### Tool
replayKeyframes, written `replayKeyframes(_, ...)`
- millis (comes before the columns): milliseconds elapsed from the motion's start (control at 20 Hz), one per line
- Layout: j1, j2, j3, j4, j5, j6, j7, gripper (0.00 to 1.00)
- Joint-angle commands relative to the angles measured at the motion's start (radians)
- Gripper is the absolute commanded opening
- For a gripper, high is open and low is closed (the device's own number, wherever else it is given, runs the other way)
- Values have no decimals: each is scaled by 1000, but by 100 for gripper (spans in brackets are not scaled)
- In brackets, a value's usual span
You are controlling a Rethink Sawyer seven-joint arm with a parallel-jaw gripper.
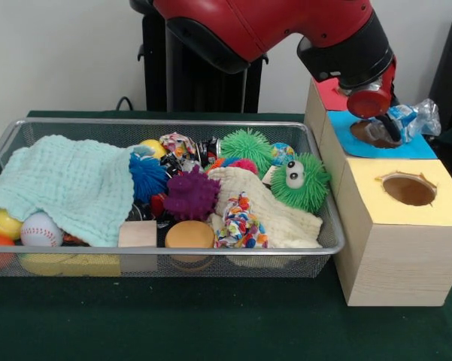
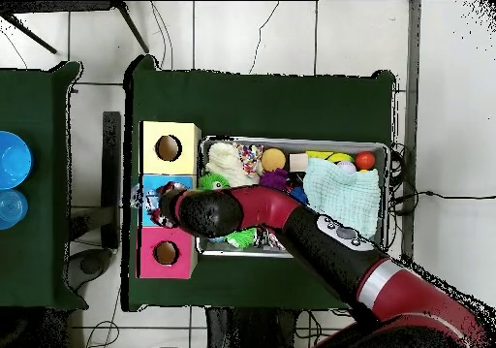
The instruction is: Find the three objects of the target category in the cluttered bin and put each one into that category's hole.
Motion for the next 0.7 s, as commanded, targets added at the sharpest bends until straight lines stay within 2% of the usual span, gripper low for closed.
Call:
replayKeyframes(50, 34, 27, -119, -94, -50, 145, 61, 0)
replayKeyframes(100, 35, 25, -119, -94, -50, 146, 61, 0)
replayKeyframes(150, 34, 27, -120, -94, -49, 148, 58, 100)
replayKeyframes(700, 29, 29, -121, -95, -58, 138, 38, 100)
